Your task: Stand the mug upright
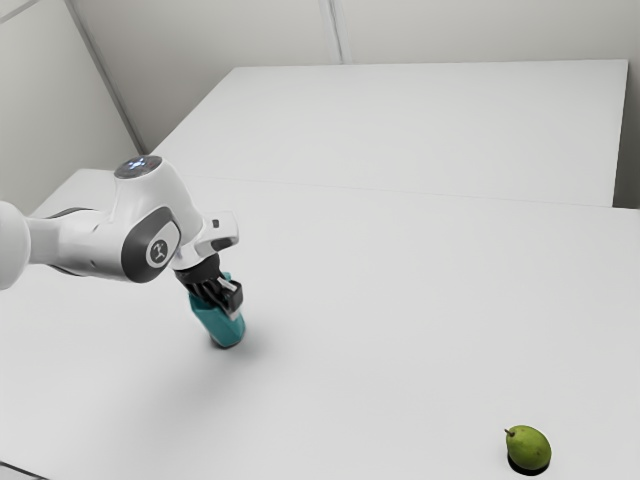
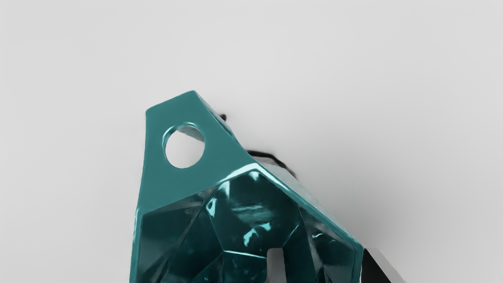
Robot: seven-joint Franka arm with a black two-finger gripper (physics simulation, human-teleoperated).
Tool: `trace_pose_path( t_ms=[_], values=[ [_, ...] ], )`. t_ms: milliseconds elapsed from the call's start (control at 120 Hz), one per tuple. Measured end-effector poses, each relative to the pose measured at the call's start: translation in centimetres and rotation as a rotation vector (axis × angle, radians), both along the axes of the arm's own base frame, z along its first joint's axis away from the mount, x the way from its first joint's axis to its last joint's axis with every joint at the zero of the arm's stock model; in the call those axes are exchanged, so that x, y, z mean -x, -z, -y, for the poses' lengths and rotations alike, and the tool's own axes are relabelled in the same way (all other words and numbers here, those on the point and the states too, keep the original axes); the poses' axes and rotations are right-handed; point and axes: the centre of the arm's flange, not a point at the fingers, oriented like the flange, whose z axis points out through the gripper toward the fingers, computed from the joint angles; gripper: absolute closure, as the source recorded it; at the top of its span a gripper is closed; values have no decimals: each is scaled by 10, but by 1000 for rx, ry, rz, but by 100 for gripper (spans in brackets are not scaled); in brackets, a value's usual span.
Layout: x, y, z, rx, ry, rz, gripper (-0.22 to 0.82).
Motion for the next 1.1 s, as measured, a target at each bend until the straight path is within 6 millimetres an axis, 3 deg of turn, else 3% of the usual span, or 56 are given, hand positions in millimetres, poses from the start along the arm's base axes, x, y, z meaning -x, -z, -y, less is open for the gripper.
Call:
trace_pose_path(
  t_ms=[150,350,708,992,1100],
  values=[
    [-1,-5,0,1,-2,20,22],
    [-2,-19,3,3,5,56,10],
    [-8,-57,9,9,12,107,3],
    [-47,-123,13,19,15,48,2],
    [-61,-139,15,20,20,1,2]
  ],
)
